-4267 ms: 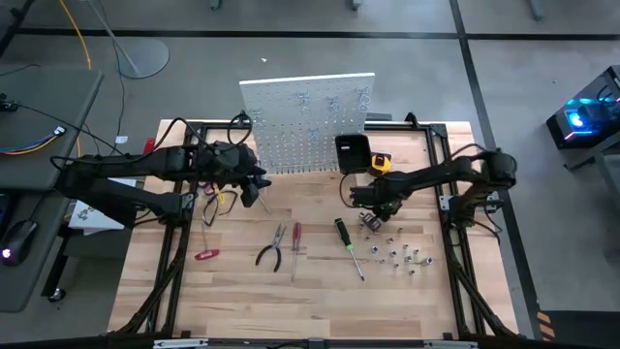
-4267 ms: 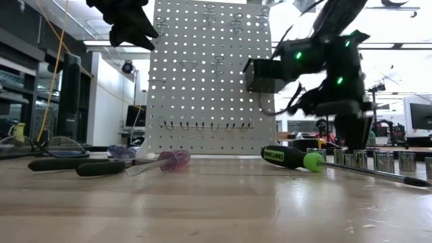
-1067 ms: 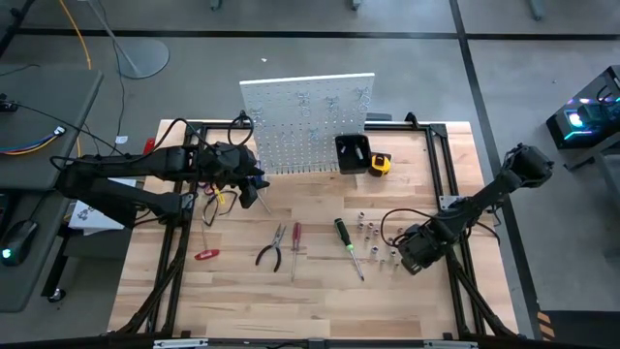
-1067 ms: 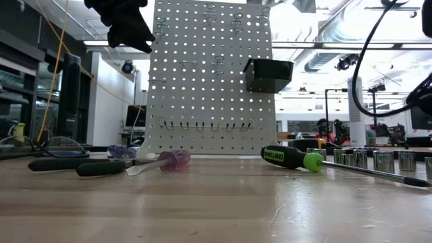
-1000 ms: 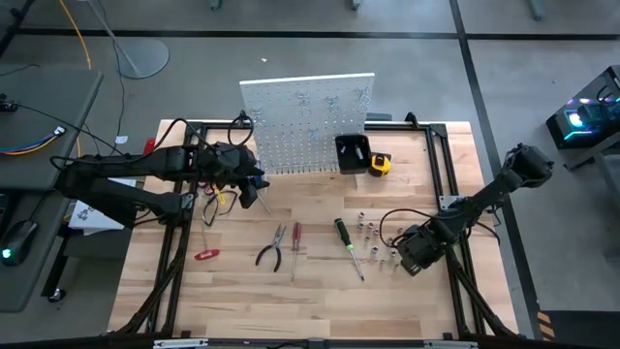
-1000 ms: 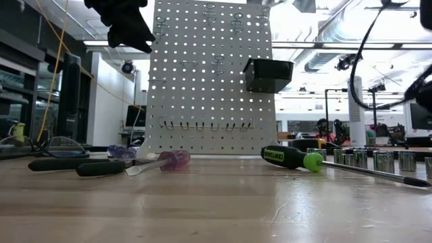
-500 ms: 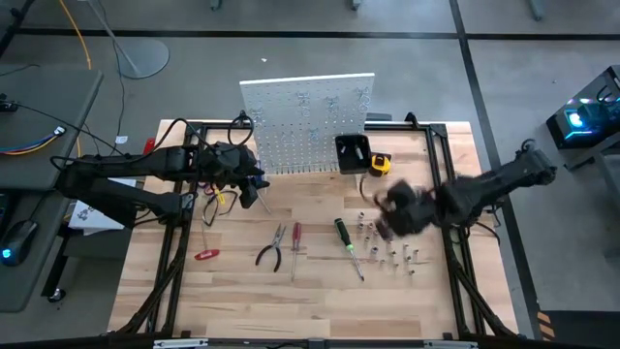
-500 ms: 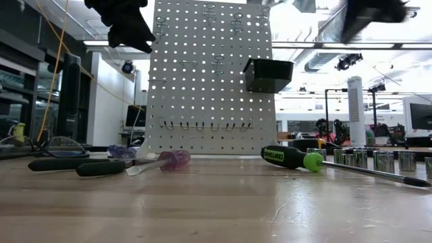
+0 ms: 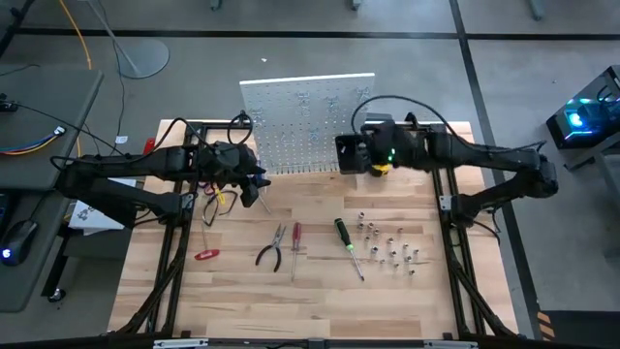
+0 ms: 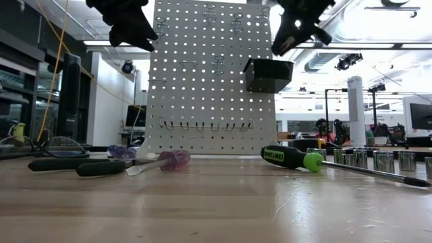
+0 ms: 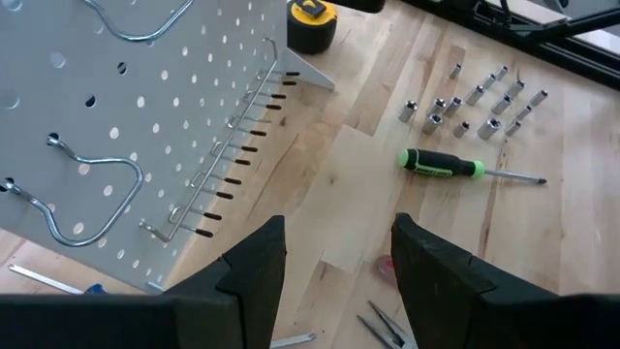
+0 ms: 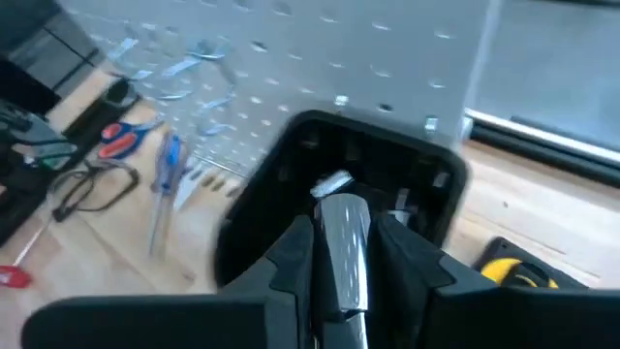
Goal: Hang tools onto peg board
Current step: Put the silver extension bar into the black bin on the peg board, then put the silver socket into the black bin on the peg board
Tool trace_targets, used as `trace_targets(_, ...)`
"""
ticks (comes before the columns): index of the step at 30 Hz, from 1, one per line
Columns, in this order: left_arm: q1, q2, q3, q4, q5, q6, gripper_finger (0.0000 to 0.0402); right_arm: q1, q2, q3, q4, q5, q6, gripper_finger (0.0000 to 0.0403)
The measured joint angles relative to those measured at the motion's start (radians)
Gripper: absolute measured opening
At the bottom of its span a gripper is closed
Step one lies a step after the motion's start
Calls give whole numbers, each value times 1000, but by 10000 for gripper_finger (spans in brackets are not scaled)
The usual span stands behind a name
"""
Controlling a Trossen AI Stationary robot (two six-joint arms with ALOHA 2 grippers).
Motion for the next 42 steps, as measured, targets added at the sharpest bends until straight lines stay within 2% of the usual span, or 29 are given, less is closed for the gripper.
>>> trace_targets(5, 0, 0, 0, 0, 0, 0, 172, -70, 0, 0, 37, -111, -11, 121)
trace_targets(10, 0, 0, 0, 1, 0, 0, 172, -65, 0, 0, 122, -118, -55, 169)
trace_targets(15, 0, 0, 0, 2, -1, 0, 172, -62, 0, 16, 80, -136, -79, 193)
trace_targets(19, -5, 0, 0, 2, -1, -15, 172, -42, -18, 51, -49, -313, -112, 195)
trace_targets(22, -11, 0, 0, 0, -2, -10, 172, 37, -27, 53, -214, -403, -82, 196)
trace_targets(25, -12, 0, 0, -11, -1, 3, 172, 172, -30, 30, -379, -404, 4, 196)
trace_targets(27, -12, 0, 0, -17, -1, -1, 172, 278, -30, -17, -430, -393, 88, 196)
trace_targets(30, -12, 0, 0, -19, -2, 0, 172, 431, -29, -136, -407, -414, 284, 197)
trace_targets(35, -12, 0, 0, -19, -2, 0, 172, 621, -26, -367, -335, -533, 598, 197)
trace_targets(37, -12, 0, 0, -19, -3, 0, 172, 662, -26, -421, -333, -552, 685, 197)
trace_targets(42, -11, 0, 0, -19, -9, 1, 172, 687, -27, -491, -311, -552, 766, 197)
